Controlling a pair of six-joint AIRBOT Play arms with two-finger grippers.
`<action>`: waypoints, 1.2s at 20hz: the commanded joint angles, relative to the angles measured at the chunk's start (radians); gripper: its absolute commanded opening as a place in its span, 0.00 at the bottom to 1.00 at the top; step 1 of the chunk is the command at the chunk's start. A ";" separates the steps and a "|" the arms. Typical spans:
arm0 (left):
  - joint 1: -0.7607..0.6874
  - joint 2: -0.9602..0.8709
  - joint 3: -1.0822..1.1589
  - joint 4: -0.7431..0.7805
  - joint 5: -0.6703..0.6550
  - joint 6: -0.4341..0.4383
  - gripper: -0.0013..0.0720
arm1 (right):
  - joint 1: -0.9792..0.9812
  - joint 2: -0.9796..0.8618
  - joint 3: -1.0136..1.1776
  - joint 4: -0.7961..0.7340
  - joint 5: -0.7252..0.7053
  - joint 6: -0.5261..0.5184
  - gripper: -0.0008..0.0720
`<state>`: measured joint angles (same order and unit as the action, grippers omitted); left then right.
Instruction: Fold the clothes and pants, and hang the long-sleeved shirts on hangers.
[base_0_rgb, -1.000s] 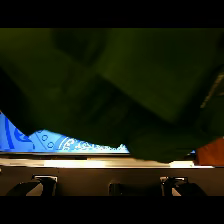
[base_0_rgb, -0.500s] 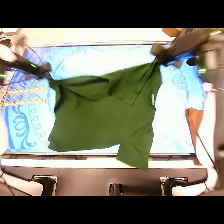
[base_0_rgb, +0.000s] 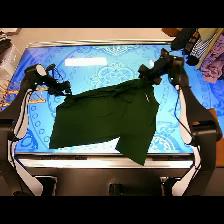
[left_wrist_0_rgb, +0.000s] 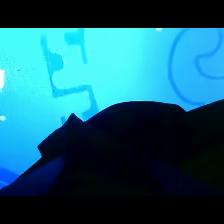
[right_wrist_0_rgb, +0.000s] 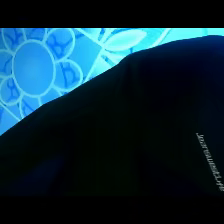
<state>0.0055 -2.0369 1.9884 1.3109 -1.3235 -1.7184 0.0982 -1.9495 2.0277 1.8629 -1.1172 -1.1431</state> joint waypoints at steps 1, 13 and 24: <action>0.056 0.042 0.032 -0.016 -0.116 0.134 0.77 | -0.085 0.081 0.000 0.041 -0.179 -0.251 0.65; 0.504 0.732 -0.819 -0.291 -0.055 0.254 0.77 | -0.505 0.478 -0.929 0.310 -0.319 -0.675 0.68; 0.541 1.061 -1.201 -0.291 -0.060 0.317 0.77 | -0.504 0.475 -1.185 0.465 -0.118 -0.859 0.67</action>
<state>0.5426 -1.0260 0.8406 1.0206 -1.3808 -1.4158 -0.4049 -1.4738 0.8658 2.2871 -1.2892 -1.9648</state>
